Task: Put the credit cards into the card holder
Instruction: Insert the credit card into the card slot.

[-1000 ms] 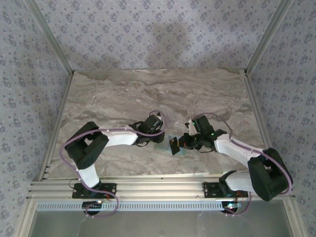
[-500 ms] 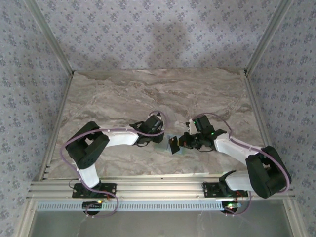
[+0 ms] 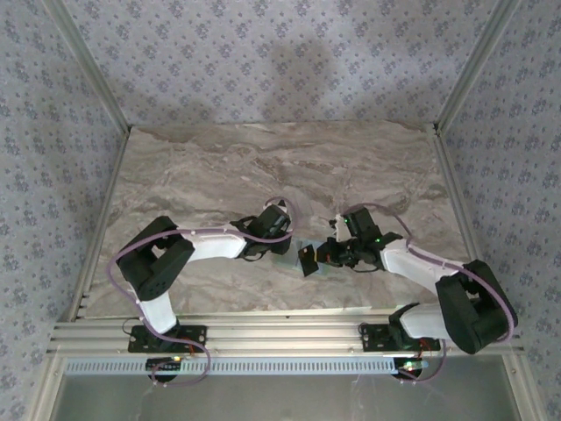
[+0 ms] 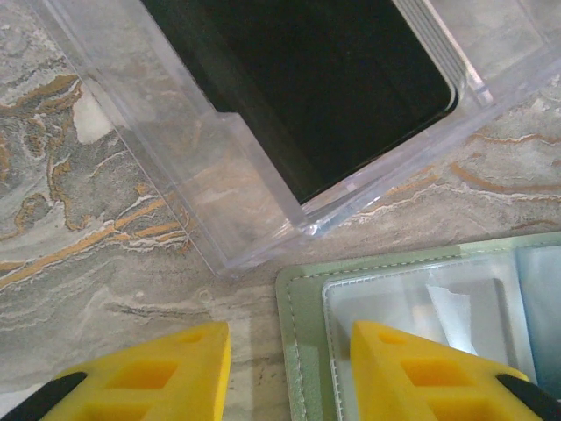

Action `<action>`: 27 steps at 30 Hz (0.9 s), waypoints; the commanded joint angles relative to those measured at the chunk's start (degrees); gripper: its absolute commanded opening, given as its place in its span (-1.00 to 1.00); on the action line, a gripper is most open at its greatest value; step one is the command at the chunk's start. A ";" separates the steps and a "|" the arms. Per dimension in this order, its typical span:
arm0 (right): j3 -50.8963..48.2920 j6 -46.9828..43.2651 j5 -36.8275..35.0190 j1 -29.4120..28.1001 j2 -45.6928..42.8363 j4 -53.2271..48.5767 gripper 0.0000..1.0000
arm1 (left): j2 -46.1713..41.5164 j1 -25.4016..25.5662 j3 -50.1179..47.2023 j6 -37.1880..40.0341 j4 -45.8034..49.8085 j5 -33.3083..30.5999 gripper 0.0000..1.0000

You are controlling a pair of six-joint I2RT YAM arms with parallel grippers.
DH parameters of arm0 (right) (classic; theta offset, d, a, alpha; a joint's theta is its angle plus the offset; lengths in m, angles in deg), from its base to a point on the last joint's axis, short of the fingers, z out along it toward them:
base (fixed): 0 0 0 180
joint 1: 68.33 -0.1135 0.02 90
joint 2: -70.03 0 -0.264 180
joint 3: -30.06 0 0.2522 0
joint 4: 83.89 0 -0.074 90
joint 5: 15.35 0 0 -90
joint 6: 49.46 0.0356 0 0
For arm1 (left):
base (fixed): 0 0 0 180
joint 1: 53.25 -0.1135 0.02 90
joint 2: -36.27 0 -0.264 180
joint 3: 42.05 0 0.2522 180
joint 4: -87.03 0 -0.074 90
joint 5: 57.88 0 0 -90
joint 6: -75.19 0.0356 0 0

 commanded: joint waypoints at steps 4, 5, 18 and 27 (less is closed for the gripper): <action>-0.58 1.57 2.11 -0.41 1.62 1.88 -1.00 | 0.72 0.61 -1.45 -0.72 2.87 0.89 -0.20; -0.41 1.80 2.09 -0.39 1.87 2.17 -1.00 | 0.64 0.61 -1.43 -0.72 2.88 0.88 -0.20; -0.82 4.74 -3.05 -0.76 3.77 5.91 -1.00 | -1.27 2.67 -4.85 -2.20 1.65 0.87 -0.20; -1.72 6.20 -7.68 -1.89 4.00 8.16 -1.00 | -3.36 4.25 -8.13 -3.52 0.26 0.85 -0.22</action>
